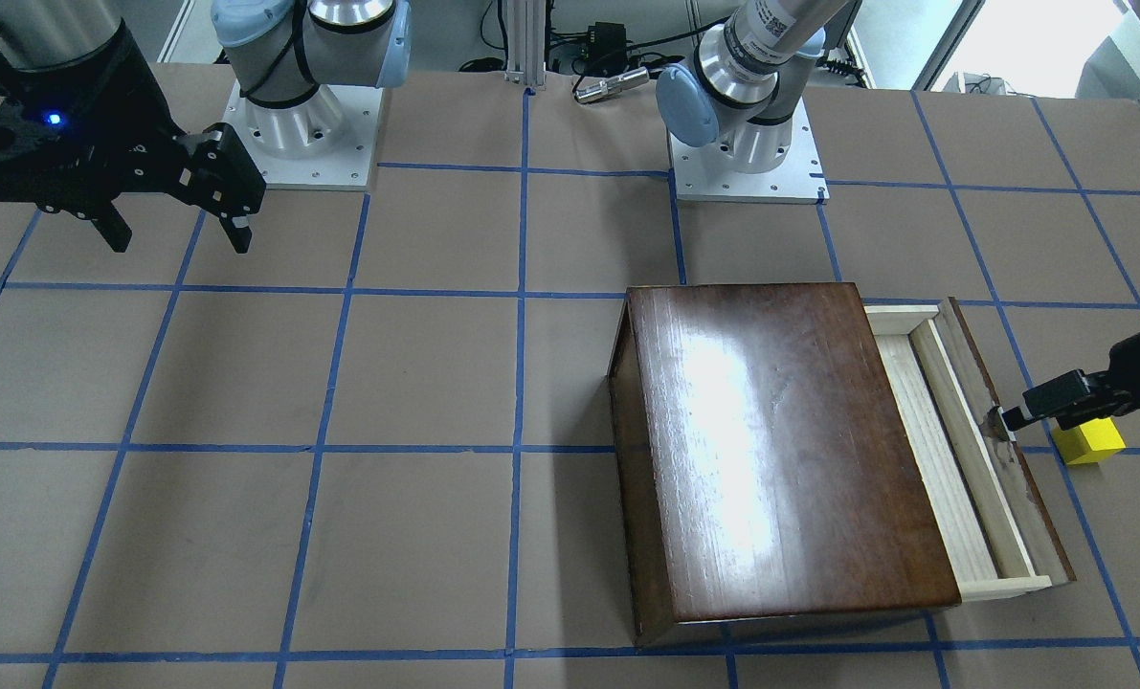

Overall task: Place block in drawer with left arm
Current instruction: 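Release the handle and move the left gripper over the yellow cube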

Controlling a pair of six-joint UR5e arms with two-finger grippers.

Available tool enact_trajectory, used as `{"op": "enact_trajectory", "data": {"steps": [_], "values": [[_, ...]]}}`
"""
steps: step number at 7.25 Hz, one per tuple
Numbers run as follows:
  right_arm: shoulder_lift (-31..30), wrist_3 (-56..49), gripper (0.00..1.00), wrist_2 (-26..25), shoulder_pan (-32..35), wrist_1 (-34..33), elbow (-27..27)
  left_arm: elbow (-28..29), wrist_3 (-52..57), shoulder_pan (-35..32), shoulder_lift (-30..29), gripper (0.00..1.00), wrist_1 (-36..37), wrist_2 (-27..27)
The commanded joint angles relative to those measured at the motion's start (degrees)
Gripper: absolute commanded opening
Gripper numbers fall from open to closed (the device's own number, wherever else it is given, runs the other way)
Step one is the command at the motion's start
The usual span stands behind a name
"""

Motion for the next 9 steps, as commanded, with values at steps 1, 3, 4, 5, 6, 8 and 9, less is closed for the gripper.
{"op": "enact_trajectory", "data": {"steps": [1,3,4,5,6,8,9], "values": [[0.08,0.0,1.0,-0.09,0.03,0.0,0.0,1.16,0.08,0.09,0.83,1.0,-0.84,0.09],[0.08,0.0,1.0,-0.09,0.03,0.0,0.0,5.97,12.56,3.58,0.4,0.99,-1.81,6.56],[0.0,0.0,1.0,-0.09,0.03,0.0,0.0,6.96,19.53,5.26,0.13,0.99,-1.55,8.42],[0.0,0.0,1.0,0.0,0.03,0.0,0.0,6.36,27.6,5.79,-0.57,1.0,-0.94,12.0],[0.08,0.0,1.0,-0.09,0.03,0.0,0.0,6.44,35.43,5.8,-1.36,1.0,-0.76,14.48],[0.0,0.0,1.0,-0.09,0.03,0.0,0.0,5.91,49.49,5.8,-2.85,1.0,5.01,16.59],[0.08,0.0,1.0,0.0,0.03,0.0,0.0,5.21,56.44,5.8,-3.81,1.0,8.7,18.0]]}}
